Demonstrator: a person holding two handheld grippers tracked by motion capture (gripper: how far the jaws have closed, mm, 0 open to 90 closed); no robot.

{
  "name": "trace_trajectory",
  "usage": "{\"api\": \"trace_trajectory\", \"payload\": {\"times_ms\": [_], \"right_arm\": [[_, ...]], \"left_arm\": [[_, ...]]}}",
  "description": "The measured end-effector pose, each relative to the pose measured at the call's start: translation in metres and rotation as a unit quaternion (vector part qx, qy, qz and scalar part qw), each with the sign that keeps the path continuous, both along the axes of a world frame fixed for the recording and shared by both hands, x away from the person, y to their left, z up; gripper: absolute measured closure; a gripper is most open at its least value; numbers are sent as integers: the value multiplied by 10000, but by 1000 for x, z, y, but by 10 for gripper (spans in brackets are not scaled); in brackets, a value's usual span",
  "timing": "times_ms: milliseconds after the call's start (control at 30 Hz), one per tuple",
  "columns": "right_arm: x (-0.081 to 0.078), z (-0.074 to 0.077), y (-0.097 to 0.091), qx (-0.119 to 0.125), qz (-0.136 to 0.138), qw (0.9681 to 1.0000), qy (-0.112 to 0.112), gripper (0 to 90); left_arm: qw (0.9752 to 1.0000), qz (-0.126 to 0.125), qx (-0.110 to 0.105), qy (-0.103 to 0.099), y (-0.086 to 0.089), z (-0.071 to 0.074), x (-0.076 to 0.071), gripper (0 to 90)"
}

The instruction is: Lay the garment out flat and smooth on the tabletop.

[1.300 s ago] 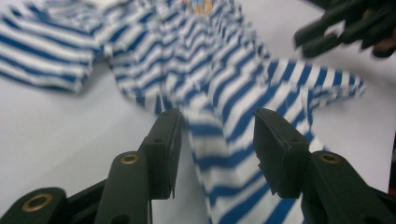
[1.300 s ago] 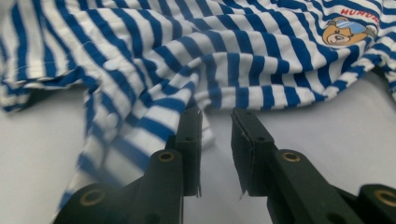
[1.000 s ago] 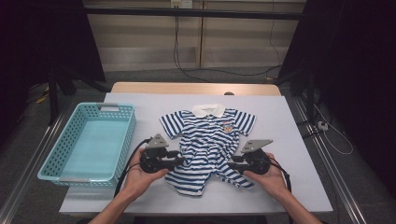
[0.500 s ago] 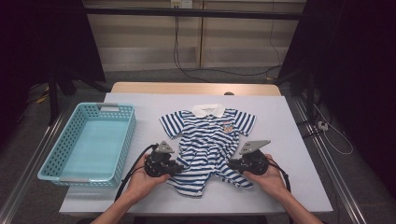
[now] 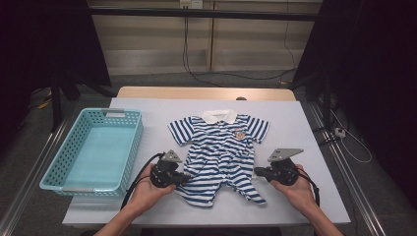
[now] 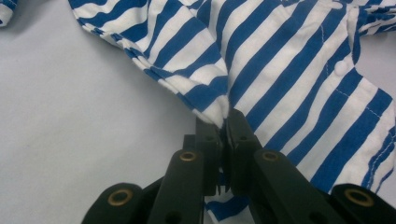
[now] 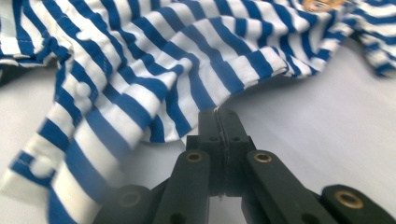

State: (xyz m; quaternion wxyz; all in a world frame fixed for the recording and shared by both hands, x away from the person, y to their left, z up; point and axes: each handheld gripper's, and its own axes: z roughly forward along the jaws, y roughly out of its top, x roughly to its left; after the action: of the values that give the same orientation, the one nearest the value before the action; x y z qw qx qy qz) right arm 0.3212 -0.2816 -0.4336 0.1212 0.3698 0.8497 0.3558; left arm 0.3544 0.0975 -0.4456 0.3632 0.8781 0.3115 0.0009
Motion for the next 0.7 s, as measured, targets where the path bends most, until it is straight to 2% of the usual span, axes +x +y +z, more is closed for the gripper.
{"api": "trace_trajectory", "payload": {"times_ms": [67,100,167,200,233,267,300,400,467,567,600,700], "right_arm": [[-3,1,-7,-20,-74,10000,39,900],[-4,1,-10,-43,-84,10000,31,900],[-6,1,-15,-77,-144,9999,55,900],[-8,1,-18,-71,-177,9998,83,900],[-9,2,-20,-86,-195,9997,69,900],[-10,2,-22,-82,-227,9997,65,900],[-12,2,-25,-69,-249,9996,101,900],[-19,2,-33,-166,-338,9992,91,900],[-24,2,-40,-163,-413,9990,102,900],[-24,2,-45,-153,-537,9983,147,900],[-22,1,-45,-190,-523,9984,85,900],[-21,0,-43,-269,-518,9982,112,900]], "left_arm": [[9998,129,-27,115,2,-1,-2,857],[9998,57,-95,143,2,0,-2,857],[9997,112,-62,197,6,0,-3,857],[9998,45,-76,179,7,1,-3,858],[9997,152,-69,196,8,1,-5,858],[9997,102,-79,201,9,1,-5,858],[9995,167,-78,258,10,1,-6,859],[9997,139,-105,190,13,3,-8,859],[9994,143,-175,280,16,4,-9,859],[9991,193,-264,266,18,6,-10,857],[9989,219,-291,289,19,7,-10,851],[9989,292,-246,277,21,6,-9,848]]}}
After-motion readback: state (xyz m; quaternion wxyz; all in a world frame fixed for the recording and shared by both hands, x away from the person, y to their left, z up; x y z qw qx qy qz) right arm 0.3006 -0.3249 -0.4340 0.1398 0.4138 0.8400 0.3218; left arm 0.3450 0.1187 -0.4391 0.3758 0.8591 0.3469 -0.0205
